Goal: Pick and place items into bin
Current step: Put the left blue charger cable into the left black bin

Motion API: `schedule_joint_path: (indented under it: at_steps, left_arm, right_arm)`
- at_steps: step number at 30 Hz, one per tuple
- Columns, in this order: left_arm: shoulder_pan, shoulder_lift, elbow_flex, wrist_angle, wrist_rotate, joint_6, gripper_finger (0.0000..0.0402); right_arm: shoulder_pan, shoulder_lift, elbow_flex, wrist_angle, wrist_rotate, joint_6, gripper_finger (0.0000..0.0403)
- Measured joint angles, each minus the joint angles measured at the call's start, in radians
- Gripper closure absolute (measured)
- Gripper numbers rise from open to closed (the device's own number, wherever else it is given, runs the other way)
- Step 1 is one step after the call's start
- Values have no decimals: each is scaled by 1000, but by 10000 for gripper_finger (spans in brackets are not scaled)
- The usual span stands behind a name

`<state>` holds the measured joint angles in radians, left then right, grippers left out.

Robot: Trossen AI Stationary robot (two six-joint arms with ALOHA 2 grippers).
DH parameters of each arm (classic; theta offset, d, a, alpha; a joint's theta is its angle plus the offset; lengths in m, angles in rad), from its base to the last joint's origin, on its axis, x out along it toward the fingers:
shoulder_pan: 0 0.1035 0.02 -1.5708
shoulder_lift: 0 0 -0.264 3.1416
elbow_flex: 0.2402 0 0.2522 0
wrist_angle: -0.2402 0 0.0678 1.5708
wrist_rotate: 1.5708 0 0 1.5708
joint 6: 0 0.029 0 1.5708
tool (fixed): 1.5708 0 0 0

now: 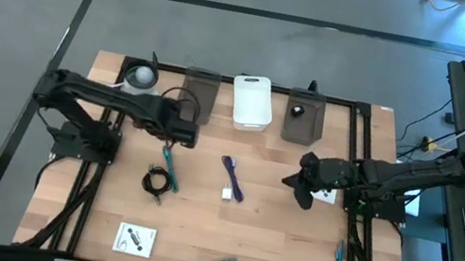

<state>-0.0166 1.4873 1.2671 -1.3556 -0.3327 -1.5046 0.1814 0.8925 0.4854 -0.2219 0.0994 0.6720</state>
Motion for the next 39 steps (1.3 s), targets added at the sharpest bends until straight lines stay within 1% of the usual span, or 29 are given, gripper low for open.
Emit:
schedule_joint_path:
  at_steps: [4,7,10,17,21,25,30,39]
  left_arm:
    - [1,61,0,-11,71,-70,316]
    - [1,97,0,-14,122,-105,305]
    - [1,138,0,-8,156,-142,283]
    - [1,238,0,-2,212,-205,214]
    - [8,289,0,-3,248,-218,190]
    - [22,310,-23,19,270,-213,186]
    - [56,298,-134,184,309,-203,193]
    - [75,285,-299,415,355,-230,194]
  right_arm:
    - [0,0,0,-12,-19,-56,399]
    - [0,0,0,-31,-39,-88,399]
    - [0,0,0,-56,-55,-115,399]
    - [0,0,0,-66,-78,-158,399]
    - [-1,0,0,-69,-78,-161,399]
    - [-1,0,0,-69,-79,-160,399]
    - [-1,0,0,-69,-98,-161,399]
    - [-1,-1,0,-67,-102,-158,399]
